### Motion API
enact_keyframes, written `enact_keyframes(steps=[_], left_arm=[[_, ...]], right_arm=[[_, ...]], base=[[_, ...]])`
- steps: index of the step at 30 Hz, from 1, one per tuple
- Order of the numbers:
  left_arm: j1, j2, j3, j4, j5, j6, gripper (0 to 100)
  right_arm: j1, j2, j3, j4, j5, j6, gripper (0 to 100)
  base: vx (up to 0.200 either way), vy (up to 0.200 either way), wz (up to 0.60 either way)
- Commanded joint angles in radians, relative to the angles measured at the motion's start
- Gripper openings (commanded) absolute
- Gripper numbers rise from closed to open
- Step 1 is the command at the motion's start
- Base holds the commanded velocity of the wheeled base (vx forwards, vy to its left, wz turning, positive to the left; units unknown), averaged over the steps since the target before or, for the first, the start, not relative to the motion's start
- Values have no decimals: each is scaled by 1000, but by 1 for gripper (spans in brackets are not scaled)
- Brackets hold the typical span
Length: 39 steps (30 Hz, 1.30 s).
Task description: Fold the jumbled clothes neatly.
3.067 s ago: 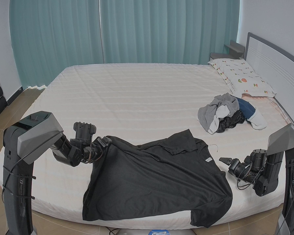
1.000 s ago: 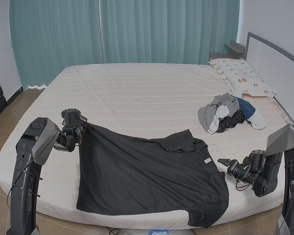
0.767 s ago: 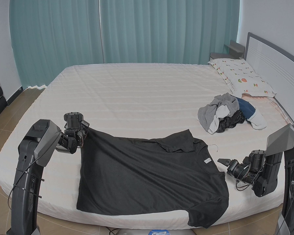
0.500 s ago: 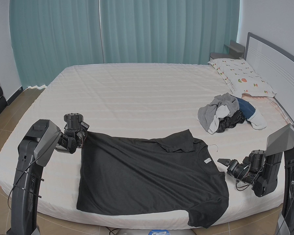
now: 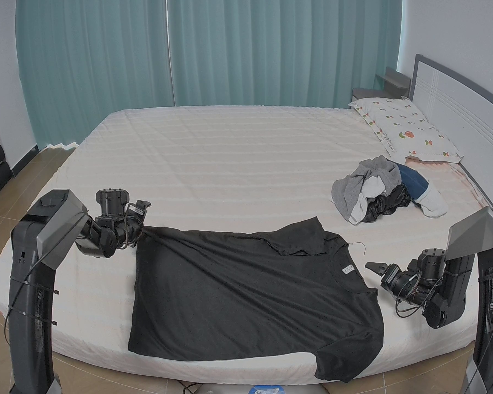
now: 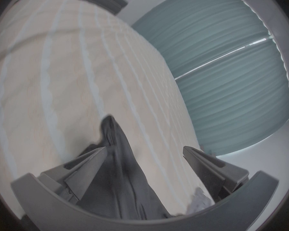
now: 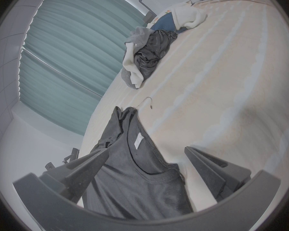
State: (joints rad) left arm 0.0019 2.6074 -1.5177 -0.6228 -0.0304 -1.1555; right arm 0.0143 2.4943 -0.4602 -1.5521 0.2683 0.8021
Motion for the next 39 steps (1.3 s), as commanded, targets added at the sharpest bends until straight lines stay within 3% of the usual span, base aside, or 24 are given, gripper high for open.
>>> enact_keyframes(steps=[1,5,7,8,9,13,20,39], left_arm=[[53,-181,198,-52,-178,-90,100],[50,-219,303,-137,-232,-92,100],[50,-221,321,-153,-236,-92,100],[49,-221,347,-192,-243,-92,100],[47,-219,353,-206,-244,-90,100],[33,-218,373,-230,-243,-87,100],[27,-216,383,-235,-235,-79,100],[21,-211,392,-233,-233,-44,100]], right_arm=[[62,-94,-78,86,-11,-31,100],[104,-149,-244,365,-27,-92,100],[116,-144,-291,415,-49,-101,100],[141,-126,-406,500,-115,-110,100],[153,-104,-454,523,-135,-110,100],[207,-18,-580,566,-175,-113,100],[251,64,-758,682,-184,-116,100],[270,245,-1054,828,-215,-152,100]], base=[[0,0,0],[0,0,0],[0,0,0],[0,0,0],[0,0,0],[0,0,0],[0,0,0],[0,0,0]])
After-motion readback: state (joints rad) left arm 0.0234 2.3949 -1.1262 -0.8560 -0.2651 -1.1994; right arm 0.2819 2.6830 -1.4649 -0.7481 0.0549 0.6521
